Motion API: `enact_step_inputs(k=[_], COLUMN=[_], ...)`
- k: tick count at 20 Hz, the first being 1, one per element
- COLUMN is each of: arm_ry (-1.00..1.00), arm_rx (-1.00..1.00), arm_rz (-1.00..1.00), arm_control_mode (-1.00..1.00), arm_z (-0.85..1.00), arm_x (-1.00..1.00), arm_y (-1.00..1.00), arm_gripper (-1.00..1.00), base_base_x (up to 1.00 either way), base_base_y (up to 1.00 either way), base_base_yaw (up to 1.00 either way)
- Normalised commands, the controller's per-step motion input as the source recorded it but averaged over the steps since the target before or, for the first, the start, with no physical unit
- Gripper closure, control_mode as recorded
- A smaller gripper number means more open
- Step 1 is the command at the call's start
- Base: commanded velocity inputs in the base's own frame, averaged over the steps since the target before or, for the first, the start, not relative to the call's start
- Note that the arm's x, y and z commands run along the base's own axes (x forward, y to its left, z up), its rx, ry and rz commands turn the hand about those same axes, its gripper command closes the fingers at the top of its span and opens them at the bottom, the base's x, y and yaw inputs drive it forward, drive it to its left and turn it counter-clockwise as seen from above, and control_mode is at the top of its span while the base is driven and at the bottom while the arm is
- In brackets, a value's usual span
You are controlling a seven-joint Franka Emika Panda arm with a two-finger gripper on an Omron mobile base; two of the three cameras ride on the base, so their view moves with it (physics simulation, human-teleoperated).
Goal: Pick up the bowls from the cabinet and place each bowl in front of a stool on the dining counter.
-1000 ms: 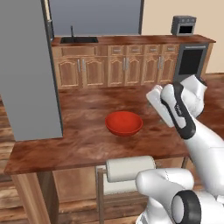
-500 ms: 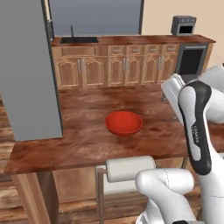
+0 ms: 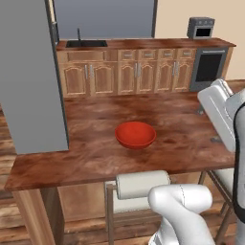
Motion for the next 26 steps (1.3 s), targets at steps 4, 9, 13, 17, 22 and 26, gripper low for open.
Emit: enact_step_inputs(k=[4,9,13,17,22,26], arm_ry=[0.0,0.01,0.0,0.0,0.0,0.0], arm_rx=[0.0,-0.03,-0.05,0.0,0.0,0.0], arm_rz=[0.12,0.07,0.02,0.0,0.0,0.0], arm_control_mode=[-1.0,-1.0,1.0,1.0,1.0,1.0], arm_z=[0.34,0.27,0.23,0.0,0.0,0.0], arm_x=[-0.36,-0.12,-0.14,0.0,0.0,0.0], arm_y=[0.05,0.43,0.46,0.0,0.0,0.0], arm_gripper=[-1.0,-1.0,-1.0,-1.0,-1.0,-1.0], base_base_x=[0.0,0.0,-0.07,-0.67,-1.0,-0.89], base_base_y=[0.0,0.0,0.14,0.41,0.81,1.0], base_base_yaw=[0.0,0.0,0.0,0.0,0.0,0.02])
